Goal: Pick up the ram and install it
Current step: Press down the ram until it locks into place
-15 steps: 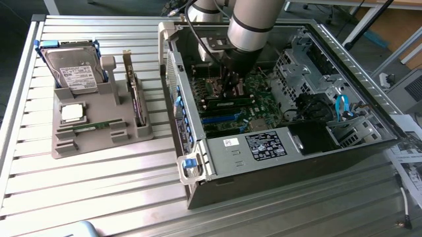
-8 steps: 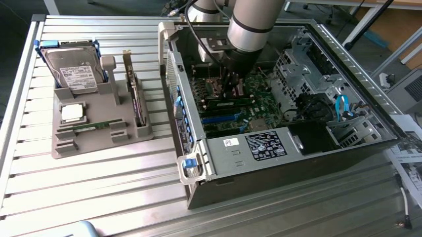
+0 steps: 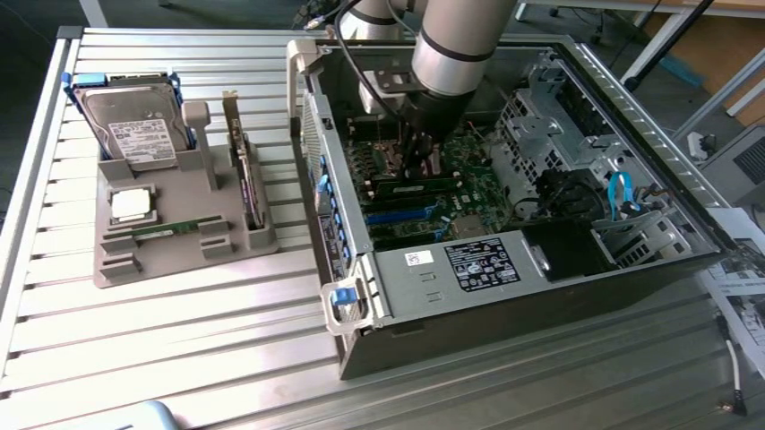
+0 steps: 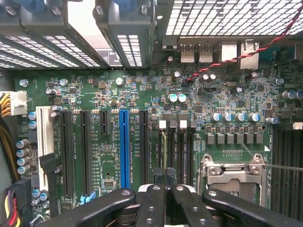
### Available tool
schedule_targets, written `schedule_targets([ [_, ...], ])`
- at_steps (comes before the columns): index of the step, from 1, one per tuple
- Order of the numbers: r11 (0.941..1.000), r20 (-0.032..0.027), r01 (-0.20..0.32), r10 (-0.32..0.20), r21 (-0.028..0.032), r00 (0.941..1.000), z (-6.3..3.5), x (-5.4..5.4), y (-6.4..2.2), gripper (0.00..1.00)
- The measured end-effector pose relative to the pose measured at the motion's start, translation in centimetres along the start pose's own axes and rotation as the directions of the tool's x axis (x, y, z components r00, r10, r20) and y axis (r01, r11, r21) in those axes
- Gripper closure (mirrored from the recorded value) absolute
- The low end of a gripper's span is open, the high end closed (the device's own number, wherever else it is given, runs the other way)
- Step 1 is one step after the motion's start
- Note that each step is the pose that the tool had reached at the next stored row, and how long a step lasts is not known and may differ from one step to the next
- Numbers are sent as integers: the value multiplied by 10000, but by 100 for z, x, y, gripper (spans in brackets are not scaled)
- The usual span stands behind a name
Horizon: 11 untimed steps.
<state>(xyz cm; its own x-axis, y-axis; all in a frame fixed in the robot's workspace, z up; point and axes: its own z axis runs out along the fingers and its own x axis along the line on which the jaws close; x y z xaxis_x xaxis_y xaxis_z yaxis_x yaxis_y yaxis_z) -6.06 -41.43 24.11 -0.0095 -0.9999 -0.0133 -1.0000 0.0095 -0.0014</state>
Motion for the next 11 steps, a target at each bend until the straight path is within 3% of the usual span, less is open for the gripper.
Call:
schedule_targets([
  [11, 10000, -1, 1, -1, -1, 10000, 14, 3, 0, 89],
])
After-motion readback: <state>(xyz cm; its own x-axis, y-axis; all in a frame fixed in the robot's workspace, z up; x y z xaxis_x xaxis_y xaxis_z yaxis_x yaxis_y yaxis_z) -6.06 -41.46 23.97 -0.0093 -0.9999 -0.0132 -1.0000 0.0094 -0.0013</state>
